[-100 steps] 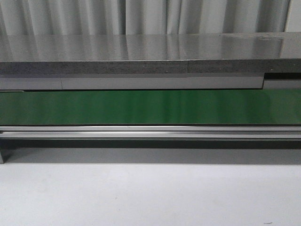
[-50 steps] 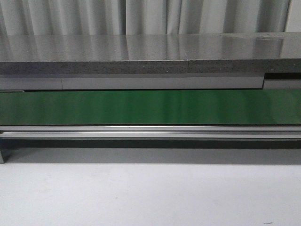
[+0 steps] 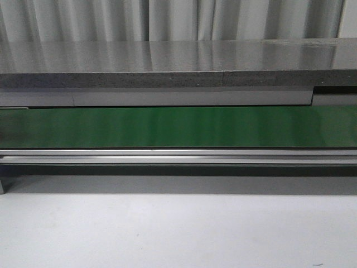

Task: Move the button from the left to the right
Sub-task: 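Lift the button and place it onto the conveyor belt with the left gripper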

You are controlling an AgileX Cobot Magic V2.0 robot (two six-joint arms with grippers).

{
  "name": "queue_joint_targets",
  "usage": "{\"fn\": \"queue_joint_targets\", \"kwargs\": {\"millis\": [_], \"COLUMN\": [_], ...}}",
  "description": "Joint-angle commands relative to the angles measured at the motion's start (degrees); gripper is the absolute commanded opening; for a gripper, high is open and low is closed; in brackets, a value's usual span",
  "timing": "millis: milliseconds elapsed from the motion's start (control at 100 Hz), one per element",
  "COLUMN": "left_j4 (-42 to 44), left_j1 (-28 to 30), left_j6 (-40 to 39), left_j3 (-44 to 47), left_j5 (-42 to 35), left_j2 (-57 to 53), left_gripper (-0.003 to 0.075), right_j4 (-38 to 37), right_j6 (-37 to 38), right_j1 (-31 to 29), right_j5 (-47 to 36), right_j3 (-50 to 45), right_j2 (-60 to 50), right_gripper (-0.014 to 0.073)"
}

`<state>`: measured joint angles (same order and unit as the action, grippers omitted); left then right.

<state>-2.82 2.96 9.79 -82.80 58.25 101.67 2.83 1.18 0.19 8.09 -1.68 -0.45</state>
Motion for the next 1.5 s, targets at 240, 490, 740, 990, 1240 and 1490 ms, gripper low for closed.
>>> {"fn": "queue_joint_targets", "kwargs": {"millis": [240,490,740,990,1240,1490], "left_j4": [-1.09,-1.65,-1.79,-1.88,-1.88,-1.88], "left_j1": [-0.47,-0.47,-0.47,-0.47,-0.47,-0.47], "left_j6": [-0.70,-0.70,-0.70,-0.70,-0.36,-0.26], "left_j3": [-1.82,-1.82,-1.82,-1.82,-1.82,-1.82], "left_j5": [-2.07,-2.07,-1.72,-1.31,-1.44,-4.42], "left_j2": [-2.40,-2.40,-2.40,-2.40,-2.78,-7.70], "left_gripper": [0.0006,0.0052,0.0223,0.0580,0.0627,0.0624], "right_j4": [-0.52,-0.52,-0.52,-0.52,-0.52,-0.52], "right_j6": [-0.15,-0.15,-0.15,-0.15,-0.15,-0.15], "right_j1": [0.10,0.10,0.10,0.10,0.10,0.10], "right_j5": [-4.85,-4.85,-4.85,-4.85,-4.85,-4.85], "right_j3": [-0.05,-0.05,-0.05,-0.05,-0.05,-0.05], "right_j2": [-0.97,-0.97,-0.97,-0.97,-0.97,-0.97], "right_gripper": [-0.0068,-0.0068,-0.0068,-0.0068,-0.0068,-0.0068]}}
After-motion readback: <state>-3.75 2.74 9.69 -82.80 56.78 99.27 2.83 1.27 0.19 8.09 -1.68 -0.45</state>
